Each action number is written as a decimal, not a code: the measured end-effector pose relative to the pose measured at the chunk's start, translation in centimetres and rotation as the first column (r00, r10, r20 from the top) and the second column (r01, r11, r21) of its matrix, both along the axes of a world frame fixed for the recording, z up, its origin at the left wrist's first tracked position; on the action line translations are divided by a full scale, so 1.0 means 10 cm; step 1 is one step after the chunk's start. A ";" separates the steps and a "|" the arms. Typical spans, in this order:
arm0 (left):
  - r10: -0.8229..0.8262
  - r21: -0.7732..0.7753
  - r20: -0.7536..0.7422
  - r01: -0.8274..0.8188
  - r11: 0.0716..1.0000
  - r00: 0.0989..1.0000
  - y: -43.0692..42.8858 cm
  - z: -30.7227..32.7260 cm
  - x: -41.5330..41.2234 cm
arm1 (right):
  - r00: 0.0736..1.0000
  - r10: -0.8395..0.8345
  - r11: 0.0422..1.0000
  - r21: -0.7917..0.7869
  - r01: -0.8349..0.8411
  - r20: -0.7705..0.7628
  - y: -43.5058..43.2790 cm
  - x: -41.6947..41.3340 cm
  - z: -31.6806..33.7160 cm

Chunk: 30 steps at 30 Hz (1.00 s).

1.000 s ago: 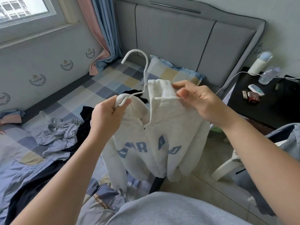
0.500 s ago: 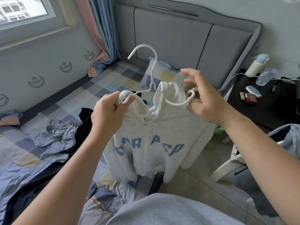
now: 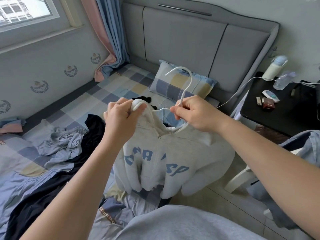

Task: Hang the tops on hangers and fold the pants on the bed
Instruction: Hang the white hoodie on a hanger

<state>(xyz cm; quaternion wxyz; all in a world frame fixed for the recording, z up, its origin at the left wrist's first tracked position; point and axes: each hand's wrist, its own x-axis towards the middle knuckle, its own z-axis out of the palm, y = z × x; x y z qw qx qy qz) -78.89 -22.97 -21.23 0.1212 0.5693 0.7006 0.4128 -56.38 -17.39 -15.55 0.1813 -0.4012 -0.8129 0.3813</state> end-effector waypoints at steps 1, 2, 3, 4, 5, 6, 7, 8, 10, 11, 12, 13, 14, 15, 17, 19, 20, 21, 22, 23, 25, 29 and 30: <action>0.107 0.014 -0.010 -0.107 0.994 0.994 -0.01 0.01 0.01 | 1.000 0.006 1.000 -0.006 -0.006 0.013 -0.02 0.02 -0.02; 0.180 0.037 -0.010 -0.180 0.983 0.984 -0.02 0.04 0.02 | 0.998 0.020 1.000 -0.001 -0.020 0.054 -0.04 0.02 -0.03; 0.201 0.066 0.019 -0.202 0.977 0.979 -0.02 0.08 0.04 | 0.992 0.037 0.999 0.022 -0.040 0.124 -0.07 0.02 -0.05; 0.175 0.100 0.082 -0.183 0.978 0.981 -0.01 0.12 0.07 | 0.976 0.051 0.996 0.059 -0.065 0.210 -0.09 0.02 -0.09; 0.122 0.137 0.161 -0.145 0.980 0.979 -0.01 0.15 0.10 | 0.954 0.051 0.992 0.096 -0.083 0.296 -0.09 0.02 -0.14; 0.064 0.166 0.224 -0.102 0.981 0.973 -0.01 0.18 0.12 | 0.938 0.033 0.989 0.123 -0.080 0.345 -0.09 0.03 -0.20; 0.008 0.189 0.252 -0.058 0.980 0.968 -0.02 0.20 0.14 | 0.941 -0.004 0.989 0.139 -0.046 0.339 -0.08 0.04 -0.24; -0.047 0.199 0.244 -0.002 0.980 0.969 -0.04 0.22 0.14 | 0.961 -0.050 0.991 0.136 0.013 0.272 -0.07 0.05 -0.28; -0.162 0.145 0.168 0.138 0.980 0.972 -0.06 0.23 0.10 | 0.988 -0.155 0.985 0.080 0.153 0.015 -0.03 0.09 -0.32; -0.227 0.091 0.142 0.215 0.972 0.964 -0.06 0.22 0.08 | 0.976 -0.189 0.980 0.039 0.194 -0.107 -0.02 0.10 -0.33; -0.279 0.046 0.158 0.275 0.960 0.947 -0.08 0.20 0.07 | 0.961 -0.200 0.979 0.007 0.205 -0.190 -0.01 0.11 -0.33; -0.295 0.041 0.204 0.293 0.955 0.933 -0.09 0.17 0.06 | 0.951 -0.194 0.980 -0.011 0.197 -0.240 -0.01 0.11 -0.33; -0.264 0.082 0.243 0.251 0.964 0.934 -0.11 0.12 0.05 | 0.945 -0.184 0.982 -0.021 0.185 -0.270 -0.02 0.12 -0.32; -0.195 0.145 0.269 0.160 0.976 0.943 -0.10 0.03 0.02 | 0.940 -0.181 0.983 -0.031 0.180 -0.289 -0.02 0.12 -0.31; -0.048 0.172 0.273 0.000 0.985 0.961 -0.08 -0.19 -0.12 | 0.931 -0.184 0.983 -0.049 0.178 -0.315 -0.03 0.16 -0.28; -0.031 -0.031 0.270 0.041 0.999 0.962 -0.04 -0.40 -0.23 | 0.921 -0.185 0.983 -0.068 0.172 -0.342 -0.03 0.21 -0.24; -0.029 -0.153 0.258 0.070 0.986 0.966 -0.02 -0.49 -0.26 | 0.918 -0.182 0.983 -0.076 0.166 -0.353 -0.02 0.24 -0.23; -0.002 -0.230 0.240 0.059 0.971 0.971 0.01 -0.56 -0.27 | 0.916 -0.178 0.984 -0.076 0.162 -0.359 -0.02 0.26 -0.22; 0.039 -0.246 0.214 0.015 0.969 0.976 0.03 -0.60 -0.28 | 0.918 -0.173 0.985 -0.066 0.160 -0.358 -0.01 0.29 -0.21; 0.090 -0.215 0.174 -0.052 0.975 0.981 0.06 -0.62 -0.30 | 0.922 -0.167 0.986 -0.047 0.160 -0.349 -0.01 0.31 -0.20; 0.194 -0.107 0.132 -0.180 0.978 0.972 0.09 -0.59 -0.40 | 0.941 -0.158 0.987 -0.011 0.163 -0.298 0.01 0.39 -0.18; 0.377 0.044 0.225 -0.396 0.917 0.899 0.12 -0.45 -0.67 | 0.968 -0.176 0.984 -0.050 0.170 -0.181 0.05 0.54 -0.17; 0.380 0.028 0.232 -0.397 0.917 0.895 0.14 -0.44 -0.68 | 0.969 -0.178 0.984 -0.053 0.171 -0.170 0.05 0.55 -0.16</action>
